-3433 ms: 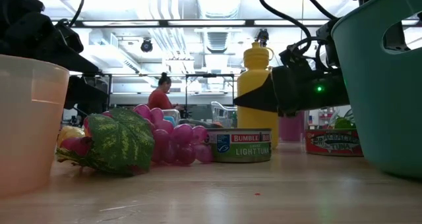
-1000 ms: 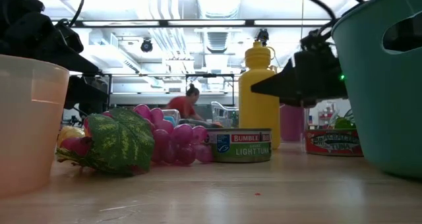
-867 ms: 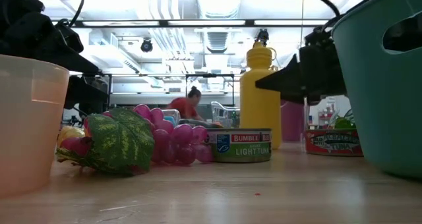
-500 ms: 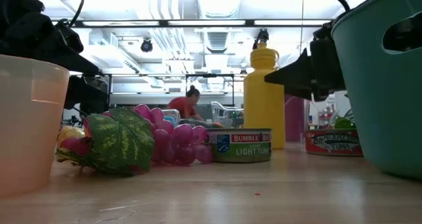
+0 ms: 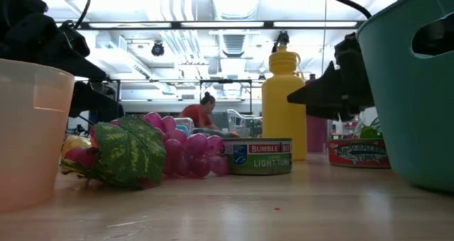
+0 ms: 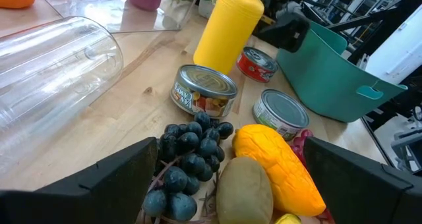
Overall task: Pick & Place Food Item
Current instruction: Put the yellow water bottle into the transparent bin
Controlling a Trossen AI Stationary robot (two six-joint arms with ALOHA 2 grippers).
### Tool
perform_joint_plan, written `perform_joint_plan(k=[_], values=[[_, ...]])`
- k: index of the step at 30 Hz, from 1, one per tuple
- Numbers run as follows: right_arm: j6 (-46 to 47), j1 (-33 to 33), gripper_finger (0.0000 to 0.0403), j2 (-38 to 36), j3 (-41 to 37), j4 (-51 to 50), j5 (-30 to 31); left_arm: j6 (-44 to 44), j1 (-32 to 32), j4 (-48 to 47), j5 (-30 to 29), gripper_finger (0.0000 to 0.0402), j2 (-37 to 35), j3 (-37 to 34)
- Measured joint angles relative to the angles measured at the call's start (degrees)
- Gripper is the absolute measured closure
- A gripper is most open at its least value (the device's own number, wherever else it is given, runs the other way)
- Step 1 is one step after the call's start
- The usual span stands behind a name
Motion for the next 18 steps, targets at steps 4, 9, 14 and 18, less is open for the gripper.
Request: perform_joint_plan(k=[4, 9, 14, 18], values=[[3.31, 1.23, 0.0003, 0.00, -1.18, -0.07, 0.59, 0.00, 0.02, 0.01, 0.01, 0.0018, 0.00, 0.02], [4.59, 3.12, 0.0003, 0.00, -2.46, -0.18, 4.18, 0.00, 0.01, 0.02, 0.02, 0.0018, 0.00, 0.02], [4.93, 4.86, 0.0003, 0.00, -3.29, -0.15, 6.20, 0.00, 0.01, 0.01, 0.01, 0.0018, 0.00, 0.01], [4.91, 6.74, 0.0003, -0.96, -3.46, 0.02, 7.64, 0.00, 0.01, 0.02, 0.01, 0.0018, -0.01, 0.02]])
